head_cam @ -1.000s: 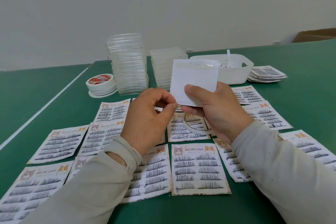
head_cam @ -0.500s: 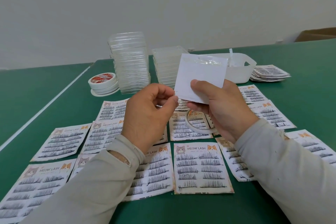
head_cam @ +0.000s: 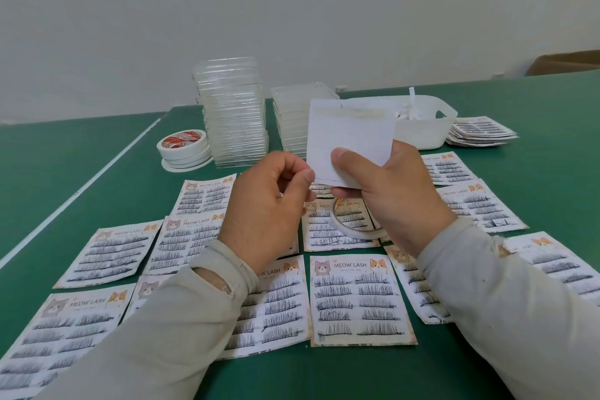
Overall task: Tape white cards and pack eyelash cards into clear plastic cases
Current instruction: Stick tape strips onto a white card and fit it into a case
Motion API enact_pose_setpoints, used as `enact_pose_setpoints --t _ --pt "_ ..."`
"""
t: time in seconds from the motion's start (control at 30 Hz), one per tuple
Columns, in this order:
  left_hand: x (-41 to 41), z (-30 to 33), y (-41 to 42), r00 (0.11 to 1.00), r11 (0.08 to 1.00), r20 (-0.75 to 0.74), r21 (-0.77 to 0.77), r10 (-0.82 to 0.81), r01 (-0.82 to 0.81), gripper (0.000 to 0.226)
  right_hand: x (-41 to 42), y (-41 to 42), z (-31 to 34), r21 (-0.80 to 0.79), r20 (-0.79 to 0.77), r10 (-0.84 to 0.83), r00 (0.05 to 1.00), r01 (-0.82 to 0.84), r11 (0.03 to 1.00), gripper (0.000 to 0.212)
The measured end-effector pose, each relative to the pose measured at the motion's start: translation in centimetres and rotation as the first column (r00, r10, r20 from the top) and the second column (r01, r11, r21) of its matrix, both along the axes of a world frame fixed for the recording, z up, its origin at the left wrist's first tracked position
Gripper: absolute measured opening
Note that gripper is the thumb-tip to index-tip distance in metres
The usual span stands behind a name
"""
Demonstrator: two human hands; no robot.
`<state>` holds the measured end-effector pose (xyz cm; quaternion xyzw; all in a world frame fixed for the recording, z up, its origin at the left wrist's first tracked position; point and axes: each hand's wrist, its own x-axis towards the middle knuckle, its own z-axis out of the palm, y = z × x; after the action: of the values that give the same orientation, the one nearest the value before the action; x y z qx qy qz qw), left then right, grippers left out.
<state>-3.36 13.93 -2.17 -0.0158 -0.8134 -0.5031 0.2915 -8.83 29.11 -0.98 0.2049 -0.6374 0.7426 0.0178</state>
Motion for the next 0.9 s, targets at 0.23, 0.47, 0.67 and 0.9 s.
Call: enact_pose_setpoints --t 0.23,0.47,0.67,0.9 --pt "0.06 -0.11 -0.55 0.998 0.921 -0.062 -0.387 0.015 -0.038 0.014 0.31 -0.38 -0.11 0.030 -0.037 -0.021 0.999 0.022 0.999 0.017" --pt "0.55 0.29 0.14 0.989 0.950 -0.027 -0.281 -0.146 0.133 0.013 0.03 0.03 0.05 0.020 0.036 -0.041 0.999 0.041 0.999 0.012" --pt "0.35 0.55 0.10 0.967 0.977 0.143 0.057 -0.212 0.205 0.016 0.02 0.55 0.10 0.146 0.111 0.092 0.990 -0.108 0.983 0.016" --pt "-0.21 0.42 -0.38 0.992 0.987 0.109 0.154 -0.064 0.047 0.017 -0.37 0.41 0.11 0.272 -0.090 -0.287 0.954 0.300 0.914 0.024"
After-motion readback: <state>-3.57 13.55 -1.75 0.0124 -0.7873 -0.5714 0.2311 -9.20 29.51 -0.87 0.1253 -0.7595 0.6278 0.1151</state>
